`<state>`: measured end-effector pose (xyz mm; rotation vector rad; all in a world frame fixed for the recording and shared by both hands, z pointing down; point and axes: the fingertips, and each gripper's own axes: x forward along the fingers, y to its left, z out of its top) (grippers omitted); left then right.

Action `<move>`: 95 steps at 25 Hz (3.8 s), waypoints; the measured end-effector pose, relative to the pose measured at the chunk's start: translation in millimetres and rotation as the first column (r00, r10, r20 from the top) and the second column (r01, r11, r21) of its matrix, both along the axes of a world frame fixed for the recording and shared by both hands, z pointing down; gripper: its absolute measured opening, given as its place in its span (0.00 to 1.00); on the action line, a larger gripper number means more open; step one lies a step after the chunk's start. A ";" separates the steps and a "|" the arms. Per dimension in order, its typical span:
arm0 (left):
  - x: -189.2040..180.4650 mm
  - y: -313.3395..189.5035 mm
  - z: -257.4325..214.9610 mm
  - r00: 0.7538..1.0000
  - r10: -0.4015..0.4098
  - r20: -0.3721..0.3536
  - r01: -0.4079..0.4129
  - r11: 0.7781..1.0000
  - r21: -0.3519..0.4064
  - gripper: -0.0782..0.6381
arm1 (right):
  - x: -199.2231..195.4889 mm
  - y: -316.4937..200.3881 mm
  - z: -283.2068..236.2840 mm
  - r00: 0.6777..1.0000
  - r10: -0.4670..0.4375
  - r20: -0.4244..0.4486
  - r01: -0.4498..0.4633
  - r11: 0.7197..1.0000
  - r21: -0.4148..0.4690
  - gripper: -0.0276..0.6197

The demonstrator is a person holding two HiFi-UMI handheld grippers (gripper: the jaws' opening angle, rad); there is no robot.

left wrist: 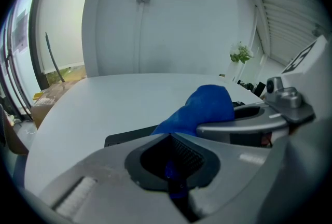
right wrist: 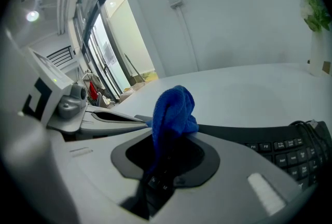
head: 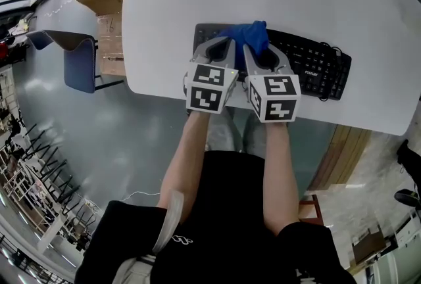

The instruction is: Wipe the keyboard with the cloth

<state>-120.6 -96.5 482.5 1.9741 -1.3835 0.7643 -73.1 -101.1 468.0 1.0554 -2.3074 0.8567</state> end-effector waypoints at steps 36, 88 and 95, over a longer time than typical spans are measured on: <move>86.1 -14.3 -0.9 0.996 0.092 -0.019 -0.092 0.996 0.009 0.10 | 85.0 -10.1 -1.5 0.996 0.085 -0.020 -0.085 0.996 0.009 0.19; 274.1 -27.3 -7.3 0.950 0.306 -0.056 -0.302 0.951 0.069 0.10 | 270.6 -17.4 -12.7 0.946 0.322 -0.038 -0.320 0.946 0.058 0.18; 298.5 -22.3 -9.0 0.945 0.319 -0.079 -0.313 0.947 0.079 0.10 | 296.0 -11.7 -9.3 0.932 0.360 -0.049 -0.357 0.932 0.055 0.18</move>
